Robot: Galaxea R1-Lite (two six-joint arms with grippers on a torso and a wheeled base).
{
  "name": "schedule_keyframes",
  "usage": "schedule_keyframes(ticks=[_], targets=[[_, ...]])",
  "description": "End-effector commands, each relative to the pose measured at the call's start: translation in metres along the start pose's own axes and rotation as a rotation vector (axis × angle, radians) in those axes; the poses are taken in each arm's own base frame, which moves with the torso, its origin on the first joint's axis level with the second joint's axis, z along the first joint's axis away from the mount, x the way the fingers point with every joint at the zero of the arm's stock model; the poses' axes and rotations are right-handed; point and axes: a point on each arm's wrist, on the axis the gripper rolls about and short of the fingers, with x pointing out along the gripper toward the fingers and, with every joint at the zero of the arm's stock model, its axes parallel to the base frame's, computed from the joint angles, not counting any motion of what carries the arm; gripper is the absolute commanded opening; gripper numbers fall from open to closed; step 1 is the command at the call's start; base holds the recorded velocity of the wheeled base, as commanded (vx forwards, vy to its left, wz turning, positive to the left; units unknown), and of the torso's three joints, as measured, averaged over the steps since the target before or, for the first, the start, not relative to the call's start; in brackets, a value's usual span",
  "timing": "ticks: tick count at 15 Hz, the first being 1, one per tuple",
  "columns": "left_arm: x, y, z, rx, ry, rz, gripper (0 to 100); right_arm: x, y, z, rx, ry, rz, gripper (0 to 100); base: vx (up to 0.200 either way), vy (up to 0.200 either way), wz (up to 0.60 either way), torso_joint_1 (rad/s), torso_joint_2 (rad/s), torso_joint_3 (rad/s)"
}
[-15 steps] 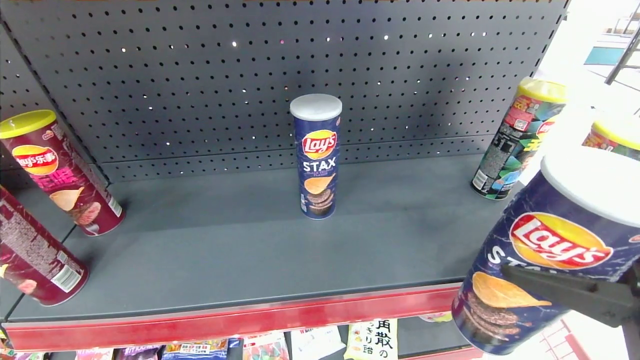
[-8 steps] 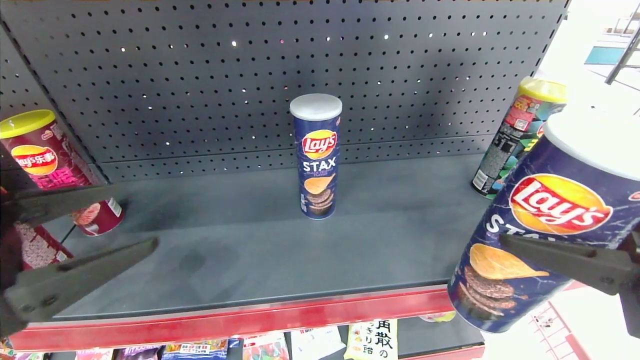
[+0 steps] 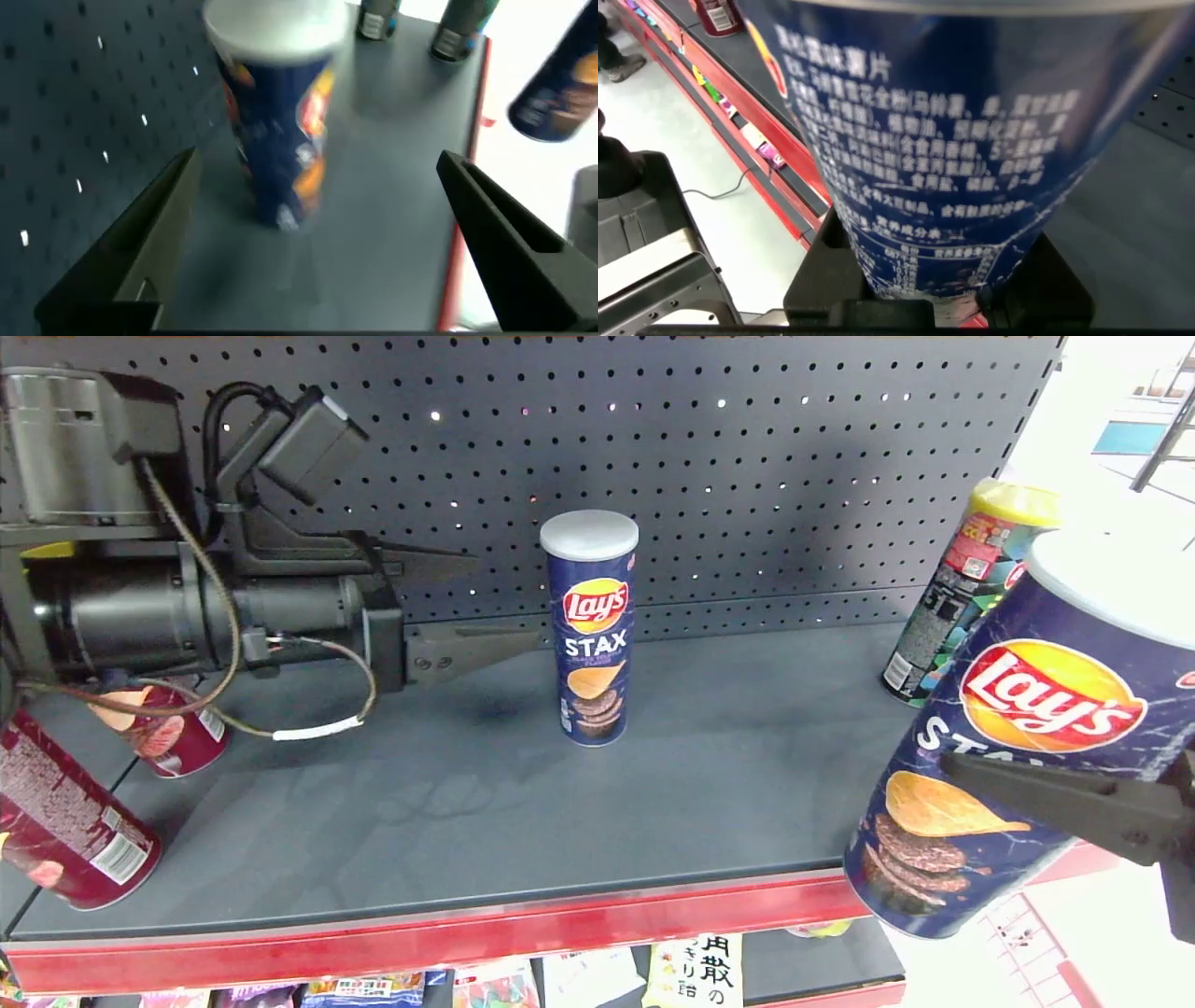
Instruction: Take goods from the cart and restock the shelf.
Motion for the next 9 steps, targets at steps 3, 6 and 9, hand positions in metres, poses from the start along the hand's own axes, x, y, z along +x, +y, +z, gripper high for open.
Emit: schedule_keyframes(ticks=[3, 6, 9], targets=[[0.038, 0.017, -0.012, -0.013, 0.027, -0.023, 100, 0.0, 0.0, 0.0, 0.005, -0.001, -0.001, 0, 0.0, 0.0, 0.0, 0.0, 0.0, 0.0], [0.052, 0.021, -0.012, -0.011, 0.024, -0.041, 100, 0.0, 0.0, 0.0, 0.006, -0.003, -0.001, 0, 0.0, 0.0, 0.0, 0.0, 0.0, 0.0], [0.066, 0.021, -0.012, -0.007, 0.021, -0.062, 100, -0.001, 0.0, 0.001, 0.005, -0.006, -0.003, 0, 0.0, 0.0, 0.0, 0.0, 0.0, 0.0]])
